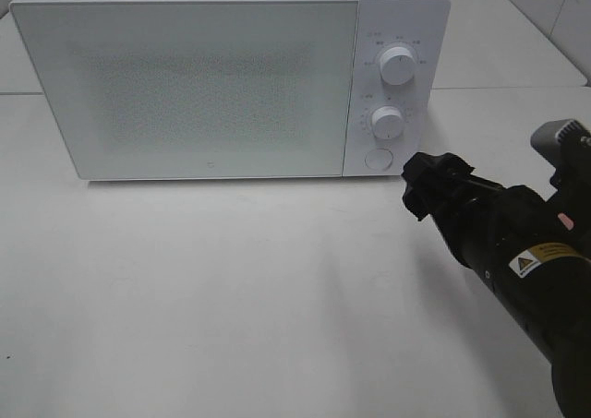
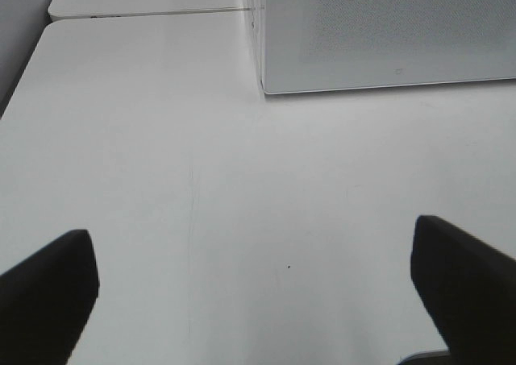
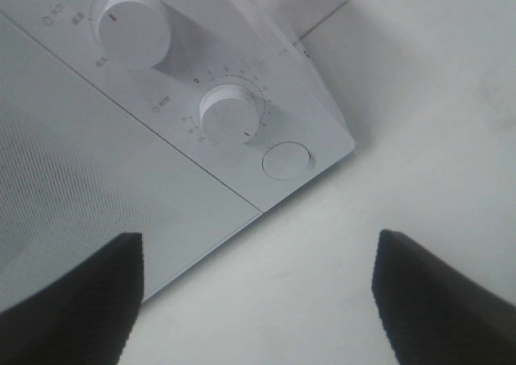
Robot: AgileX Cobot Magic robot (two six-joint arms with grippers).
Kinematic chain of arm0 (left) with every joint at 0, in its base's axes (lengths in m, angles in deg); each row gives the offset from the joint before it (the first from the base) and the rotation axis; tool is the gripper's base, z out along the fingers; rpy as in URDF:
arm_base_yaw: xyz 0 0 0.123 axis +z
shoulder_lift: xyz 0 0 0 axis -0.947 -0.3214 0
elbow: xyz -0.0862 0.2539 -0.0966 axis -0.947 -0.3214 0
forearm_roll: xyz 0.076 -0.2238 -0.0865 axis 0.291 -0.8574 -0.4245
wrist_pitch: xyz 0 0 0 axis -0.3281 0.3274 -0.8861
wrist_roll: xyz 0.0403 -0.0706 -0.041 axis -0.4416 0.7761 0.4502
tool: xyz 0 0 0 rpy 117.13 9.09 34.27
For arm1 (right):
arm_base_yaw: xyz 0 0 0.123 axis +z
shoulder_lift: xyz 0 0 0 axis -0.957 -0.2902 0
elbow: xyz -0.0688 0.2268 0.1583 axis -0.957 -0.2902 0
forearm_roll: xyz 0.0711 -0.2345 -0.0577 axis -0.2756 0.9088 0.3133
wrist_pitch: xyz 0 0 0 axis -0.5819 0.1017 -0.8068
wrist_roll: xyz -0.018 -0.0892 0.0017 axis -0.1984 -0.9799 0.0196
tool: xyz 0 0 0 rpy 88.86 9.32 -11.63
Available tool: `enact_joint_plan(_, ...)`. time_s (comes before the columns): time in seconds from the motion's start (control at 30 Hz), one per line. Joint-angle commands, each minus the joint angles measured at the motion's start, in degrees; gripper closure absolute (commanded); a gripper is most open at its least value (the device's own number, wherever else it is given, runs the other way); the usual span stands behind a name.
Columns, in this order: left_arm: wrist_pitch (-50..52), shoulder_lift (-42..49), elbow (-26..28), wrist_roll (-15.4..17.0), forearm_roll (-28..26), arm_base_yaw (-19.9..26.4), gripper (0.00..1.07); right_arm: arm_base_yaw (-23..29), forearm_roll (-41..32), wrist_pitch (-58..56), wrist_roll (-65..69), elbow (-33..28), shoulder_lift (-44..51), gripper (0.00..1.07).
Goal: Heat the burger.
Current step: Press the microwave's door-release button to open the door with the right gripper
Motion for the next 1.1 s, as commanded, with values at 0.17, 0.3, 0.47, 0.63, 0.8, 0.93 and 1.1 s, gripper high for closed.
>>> enact_joint_plan(0.17, 0.8, 1.38, -0.23, 0.23, -0.46, 0.06, 0.09, 0.29, 0.29, -1.89, 19.88, 0.11, 0.06, 0.4)
enact_joint_plan(0.3, 0.8, 1.38, -0.23, 0.23, -0.46, 0.06, 0.09, 0.29, 0.29, -2.92, 33.8, 0.11, 0.06, 0.48)
enact_joint_plan(0.47, 0.8, 1.38, -0.23, 0.23, -0.46, 0.06, 0.09, 0.29, 0.34, -3.95, 44.18, 0.11, 0.06, 0.58)
enact_joint_plan(0.63, 0.8, 1.38, -0.23, 0.23, -0.46, 0.06, 0.09, 0.29, 0.97, -4.24, 50.31, 0.11, 0.06, 0.87)
enact_joint_plan(0.8, 0.8, 1.38, -0.23, 0.23, -0.46, 0.06, 0.09, 0.29, 1.15, -7.39, 50.31, 0.11, 0.06, 1.07)
enact_joint_plan(0.93, 0.8, 1.38, -0.23, 0.23, -0.46, 0.06, 0.09, 0.29, 1.15, -9.17, 50.25, 0.11, 0.06, 1.07)
enact_joint_plan(1.1, 0.8, 1.38, -0.23, 0.23, -0.46, 0.06, 0.09, 0.11, 1.32, -9.51, 48.36, 0.17, 0.06, 1.07)
